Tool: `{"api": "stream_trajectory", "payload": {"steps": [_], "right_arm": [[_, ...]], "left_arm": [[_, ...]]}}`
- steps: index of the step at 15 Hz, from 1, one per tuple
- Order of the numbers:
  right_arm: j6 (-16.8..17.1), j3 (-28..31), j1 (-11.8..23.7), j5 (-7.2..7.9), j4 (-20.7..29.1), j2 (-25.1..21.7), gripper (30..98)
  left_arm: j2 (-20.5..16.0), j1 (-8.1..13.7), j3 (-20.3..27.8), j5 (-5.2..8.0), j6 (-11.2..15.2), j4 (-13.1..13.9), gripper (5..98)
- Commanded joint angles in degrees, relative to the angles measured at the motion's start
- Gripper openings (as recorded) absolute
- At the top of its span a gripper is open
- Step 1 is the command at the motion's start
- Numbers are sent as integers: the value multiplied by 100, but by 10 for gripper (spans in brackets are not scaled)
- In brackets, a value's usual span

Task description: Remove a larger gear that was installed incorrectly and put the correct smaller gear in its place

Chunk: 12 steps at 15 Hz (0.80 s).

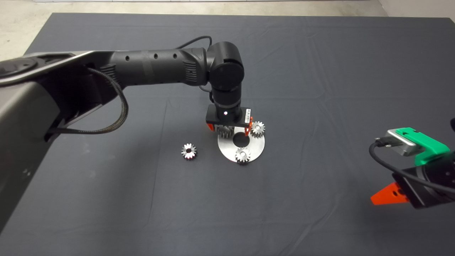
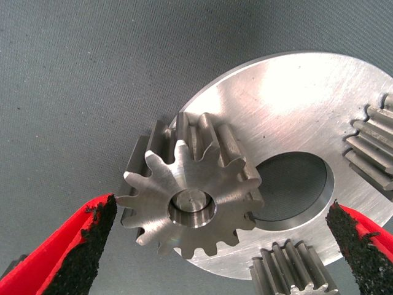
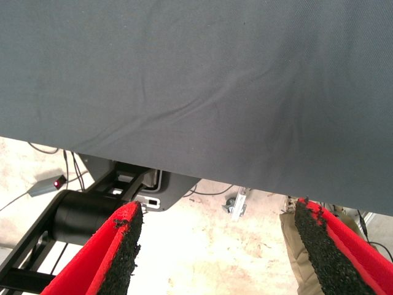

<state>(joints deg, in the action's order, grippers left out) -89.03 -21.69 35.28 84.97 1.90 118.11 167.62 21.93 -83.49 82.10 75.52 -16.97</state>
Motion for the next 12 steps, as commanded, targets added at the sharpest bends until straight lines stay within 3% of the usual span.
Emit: {"api": "stream_trajectory", "payload": {"steps": [1,12], "right_arm": [[8,35,108,-24,-137,6,660],[8,35,111,-24,-137,6,660]], "left_arm": [[4,101,10,43,-20,-52,884],[-5,92,-8,43,-37,-140,930]]}}
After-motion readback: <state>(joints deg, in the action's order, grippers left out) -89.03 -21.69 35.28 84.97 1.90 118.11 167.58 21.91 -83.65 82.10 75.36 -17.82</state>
